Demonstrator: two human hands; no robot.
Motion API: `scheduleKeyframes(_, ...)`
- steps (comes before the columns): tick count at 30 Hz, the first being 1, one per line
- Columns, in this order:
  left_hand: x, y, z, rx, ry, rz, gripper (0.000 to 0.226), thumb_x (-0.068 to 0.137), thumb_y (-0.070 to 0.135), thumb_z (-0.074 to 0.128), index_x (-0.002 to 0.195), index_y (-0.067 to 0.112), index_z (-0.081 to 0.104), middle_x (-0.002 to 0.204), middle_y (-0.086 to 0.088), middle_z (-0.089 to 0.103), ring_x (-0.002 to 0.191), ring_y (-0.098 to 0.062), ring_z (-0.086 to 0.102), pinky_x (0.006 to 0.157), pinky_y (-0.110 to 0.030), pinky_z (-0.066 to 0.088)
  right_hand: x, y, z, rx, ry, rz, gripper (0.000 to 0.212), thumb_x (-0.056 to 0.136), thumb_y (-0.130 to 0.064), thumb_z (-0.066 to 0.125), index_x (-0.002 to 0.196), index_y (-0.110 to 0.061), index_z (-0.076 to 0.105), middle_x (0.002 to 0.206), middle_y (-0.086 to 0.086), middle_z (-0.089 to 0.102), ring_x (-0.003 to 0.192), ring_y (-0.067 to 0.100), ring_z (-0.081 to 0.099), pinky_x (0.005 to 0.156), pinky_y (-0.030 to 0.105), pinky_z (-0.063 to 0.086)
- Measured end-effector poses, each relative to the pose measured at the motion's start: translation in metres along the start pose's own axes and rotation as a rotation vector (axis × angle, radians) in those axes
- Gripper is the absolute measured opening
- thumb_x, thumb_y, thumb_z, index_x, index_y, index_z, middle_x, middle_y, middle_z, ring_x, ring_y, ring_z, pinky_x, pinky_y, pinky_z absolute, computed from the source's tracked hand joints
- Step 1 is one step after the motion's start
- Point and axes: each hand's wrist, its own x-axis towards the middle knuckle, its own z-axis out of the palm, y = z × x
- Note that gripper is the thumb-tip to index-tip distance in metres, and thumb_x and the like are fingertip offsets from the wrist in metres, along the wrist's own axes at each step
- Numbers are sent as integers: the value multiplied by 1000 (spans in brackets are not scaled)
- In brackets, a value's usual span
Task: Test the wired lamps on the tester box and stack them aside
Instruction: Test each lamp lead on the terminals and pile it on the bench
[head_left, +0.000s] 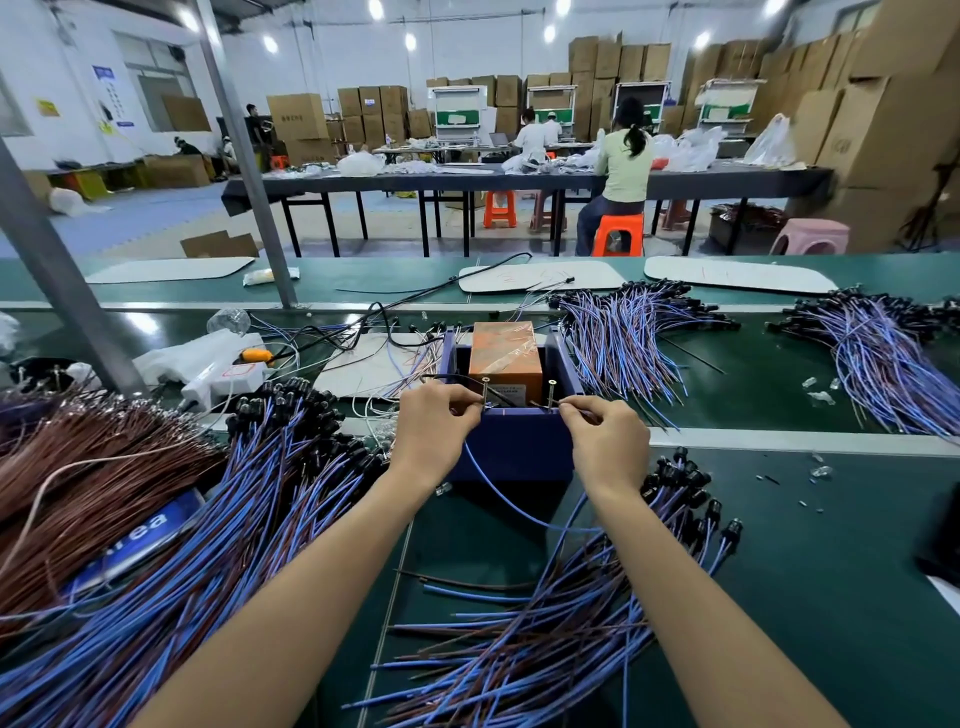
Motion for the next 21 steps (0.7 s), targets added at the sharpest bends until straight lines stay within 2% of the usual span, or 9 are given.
scheduleKeyframes(4, 0, 0, 3, -16, 20, 6, 9, 81, 14, 74, 89, 11, 77, 83, -5, 73, 73, -14, 62, 78, -26, 50, 2, -3, -1, -56, -4, -4, 16, 91, -32, 62, 98, -25, 75, 101, 7, 66, 95, 26, 61, 72, 30, 47)
scheduleKeyframes(9, 3, 1, 5, 0, 20, -8, 8, 81, 18, 74, 86, 12, 77, 82, -3, 73, 74, -16, 64, 79, -29, 51, 5, -6, -2, -145, -5, -45, 18, 91, -34, 62, 99, -25, 75, 100, 6, 61, 90, 26, 59, 67, 27, 37)
scheduleKeyframes(15, 5, 1, 8, 22, 12, -19, 9, 82, 18, 71, 87, 11, 76, 86, -6, 72, 79, -20, 63, 81, -33, 50, 3, -7, 1, -81, -7, -43, 20, 88, -41, 65, 98, -27, 76, 89, 0, 56, 81, 19, 53, 65, 26, 35)
scheduleKeyframes(18, 6, 2, 7, 29, 17, -12, 9, 82, 17, 71, 86, 11, 76, 84, -6, 72, 76, -17, 61, 79, -28, 48, 4, -13, 5, -38, 7, -15, 18, 88, -36, 65, 97, -25, 76, 92, 4, 66, 82, 20, 57, 66, 26, 37)
scheduleKeyframes(21, 7, 3, 6, 20, 13, -11, 10, 81, 16, 72, 87, 9, 77, 84, -6, 73, 74, -15, 60, 80, -28, 48, 2, -12, 7, 34, 7, 24, 16, 87, -32, 66, 97, -24, 76, 88, 0, 72, 74, 16, 55, 62, 24, 37)
